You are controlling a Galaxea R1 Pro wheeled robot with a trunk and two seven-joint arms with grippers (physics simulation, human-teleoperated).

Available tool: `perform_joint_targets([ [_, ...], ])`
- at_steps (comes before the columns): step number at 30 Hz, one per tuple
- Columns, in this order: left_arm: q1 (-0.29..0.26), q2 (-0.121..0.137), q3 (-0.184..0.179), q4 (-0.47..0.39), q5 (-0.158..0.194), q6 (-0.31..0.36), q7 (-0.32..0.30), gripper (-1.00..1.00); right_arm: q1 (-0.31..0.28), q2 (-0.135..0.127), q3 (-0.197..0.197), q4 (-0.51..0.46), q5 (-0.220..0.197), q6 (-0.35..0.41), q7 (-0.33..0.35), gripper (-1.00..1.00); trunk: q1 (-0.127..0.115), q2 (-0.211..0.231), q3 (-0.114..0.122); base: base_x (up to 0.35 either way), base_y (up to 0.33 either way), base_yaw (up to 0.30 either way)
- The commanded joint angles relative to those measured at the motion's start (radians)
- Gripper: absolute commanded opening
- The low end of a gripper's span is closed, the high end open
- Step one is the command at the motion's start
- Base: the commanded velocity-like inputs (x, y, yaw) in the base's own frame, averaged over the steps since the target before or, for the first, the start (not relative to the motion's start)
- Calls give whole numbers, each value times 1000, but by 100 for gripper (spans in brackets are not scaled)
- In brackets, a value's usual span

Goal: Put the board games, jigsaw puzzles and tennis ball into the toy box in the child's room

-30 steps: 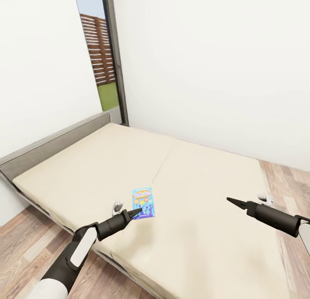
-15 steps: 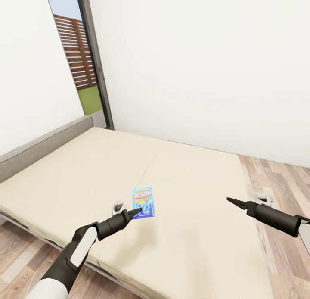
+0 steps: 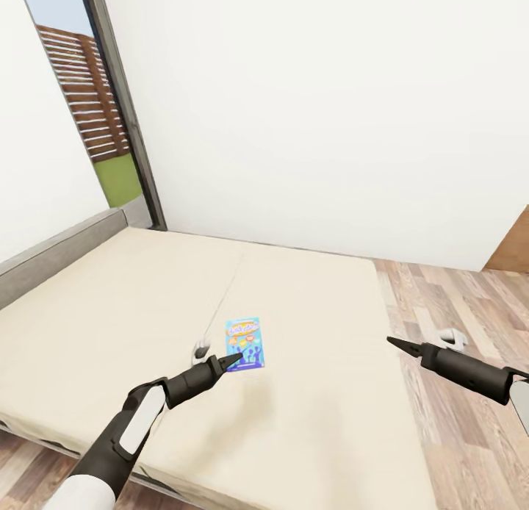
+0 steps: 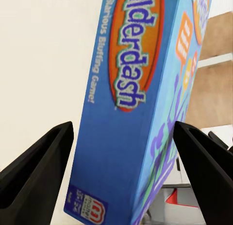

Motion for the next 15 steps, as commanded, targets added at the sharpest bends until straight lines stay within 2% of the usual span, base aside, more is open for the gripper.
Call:
perform_joint_targets([
  [1,0,1,-1,-1,10,7,2,-100,-1,0,-1,0,1,5,3,100,-4,7,3,0,0,-252],
  [8,0,1,-2,-2,9,7,2,-100,-1,0,-1,0,1,6,3,100,-31,56,30,0,0,-207],
  [15,0,0,-3,-4,9,7,2,-100,-1,0,-1,0,2,4,3,100,-58,105,54,0,0,-52],
])
